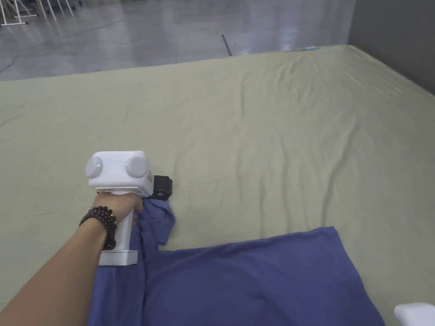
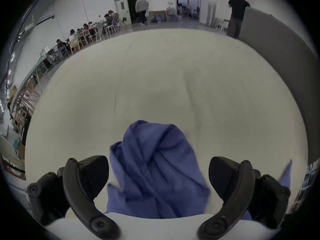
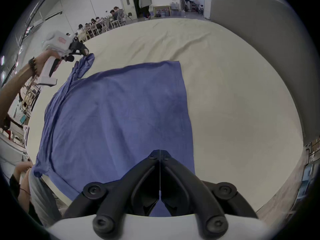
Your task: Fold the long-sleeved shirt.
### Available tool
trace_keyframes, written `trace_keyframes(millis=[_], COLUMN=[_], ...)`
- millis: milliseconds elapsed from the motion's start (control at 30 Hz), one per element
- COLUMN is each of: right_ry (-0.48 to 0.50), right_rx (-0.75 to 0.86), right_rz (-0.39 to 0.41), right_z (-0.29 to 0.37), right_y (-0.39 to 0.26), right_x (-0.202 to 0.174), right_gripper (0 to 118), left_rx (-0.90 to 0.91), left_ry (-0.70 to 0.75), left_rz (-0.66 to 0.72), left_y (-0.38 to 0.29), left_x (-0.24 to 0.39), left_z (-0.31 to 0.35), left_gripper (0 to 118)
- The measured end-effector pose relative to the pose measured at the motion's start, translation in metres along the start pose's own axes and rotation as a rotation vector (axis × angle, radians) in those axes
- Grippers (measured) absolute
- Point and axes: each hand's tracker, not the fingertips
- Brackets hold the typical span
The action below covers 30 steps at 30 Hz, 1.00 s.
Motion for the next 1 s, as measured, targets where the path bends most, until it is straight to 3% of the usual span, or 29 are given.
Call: trace_keyframes(millis=[67,167,200,233,267,533,733,867,1000], right_ry=[-0.002,0.009,0.008,0.006,0.005,0.03,0.052,0.065,0.078], right_rx=[-0.016,-0.039,-0.045,-0.047,-0.047,0.004,0.056,0.079,0.095], right_rz=[0.001,-0.004,-0.003,-0.001,-0.001,0.015,0.048,0.062,0.071], right_z=[-0.005,-0.011,-0.013,-0.013,-0.013,0.015,0.048,0.061,0.072], right_y=[-0.002,-0.007,-0.008,-0.008,-0.008,-0.006,-0.014,-0.022,-0.029], right_x=[0.0,0.002,0.0,0.002,0.0,-0.013,-0.027,-0.036,-0.042], right_gripper=[3,3,3,3,3,3,3,3,3], left_rx=[-0.019,-0.079,-0.057,-0.048,-0.017,0.209,0.33,0.389,0.419], left_ry=[0.002,-0.081,-0.057,-0.051,-0.066,-0.027,-0.015,0.015,0.059], left_rz=[0.008,0.064,0.056,0.048,0.03,0.052,0.034,0.109,0.181], left_y=[0.003,-0.001,-0.002,-0.002,0.0,-0.019,-0.096,-0.168,-0.232], left_x=[-0.002,-0.006,-0.004,-0.002,-0.002,-0.018,-0.024,-0.014,-0.001], left_z=[-0.016,-0.031,-0.027,-0.022,-0.014,0.101,0.193,0.213,0.193], left_gripper=[106,77,57,26,9,9,9,9,10])
